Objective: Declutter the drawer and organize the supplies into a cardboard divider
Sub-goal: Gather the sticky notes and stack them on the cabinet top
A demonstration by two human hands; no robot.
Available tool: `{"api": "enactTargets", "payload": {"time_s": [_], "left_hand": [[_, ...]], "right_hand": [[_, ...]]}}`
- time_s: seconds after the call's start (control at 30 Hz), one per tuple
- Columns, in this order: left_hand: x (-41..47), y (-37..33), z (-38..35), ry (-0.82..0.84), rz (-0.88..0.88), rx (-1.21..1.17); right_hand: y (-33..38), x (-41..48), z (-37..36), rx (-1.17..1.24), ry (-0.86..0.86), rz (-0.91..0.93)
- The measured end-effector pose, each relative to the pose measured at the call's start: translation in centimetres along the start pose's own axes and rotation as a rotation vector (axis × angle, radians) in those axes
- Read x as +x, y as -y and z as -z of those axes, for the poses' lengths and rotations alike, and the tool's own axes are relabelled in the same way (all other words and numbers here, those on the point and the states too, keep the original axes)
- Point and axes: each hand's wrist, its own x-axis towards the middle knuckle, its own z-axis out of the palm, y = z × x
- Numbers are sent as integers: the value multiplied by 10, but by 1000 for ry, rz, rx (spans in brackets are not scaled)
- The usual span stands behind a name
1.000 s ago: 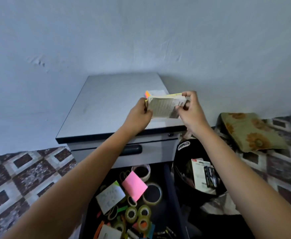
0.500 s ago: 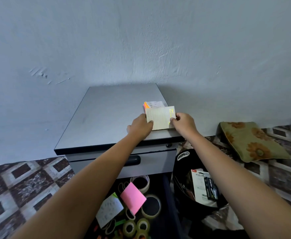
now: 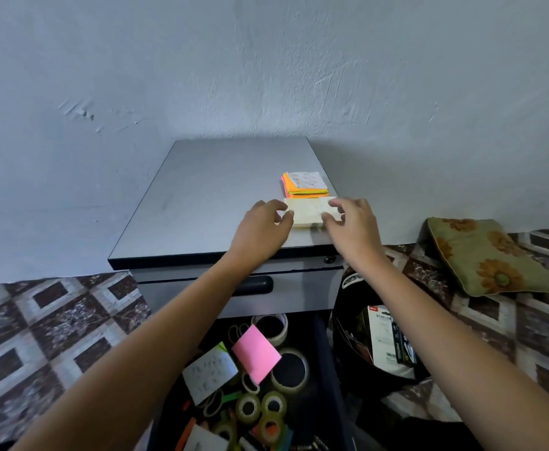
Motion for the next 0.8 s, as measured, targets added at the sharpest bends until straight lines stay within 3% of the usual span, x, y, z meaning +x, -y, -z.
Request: {"api": "enactTargets", "payload": {"time_s": [0.1, 0.2, 0.53, 0.8], "left_hand": [[-54, 20, 8, -58, -138, -86], [-95, 63, 3, -22, -152, -51], [-129, 214, -59, 354, 328, 135], [-122, 261, -96, 633, 467, 327]], "right_hand": [[8, -47, -5, 86, -13, 128], [1, -91, -27, 147, 160, 94], [-79, -138, -168, -150, 736, -276], [-99, -137, -223, -527, 782, -270]]}}
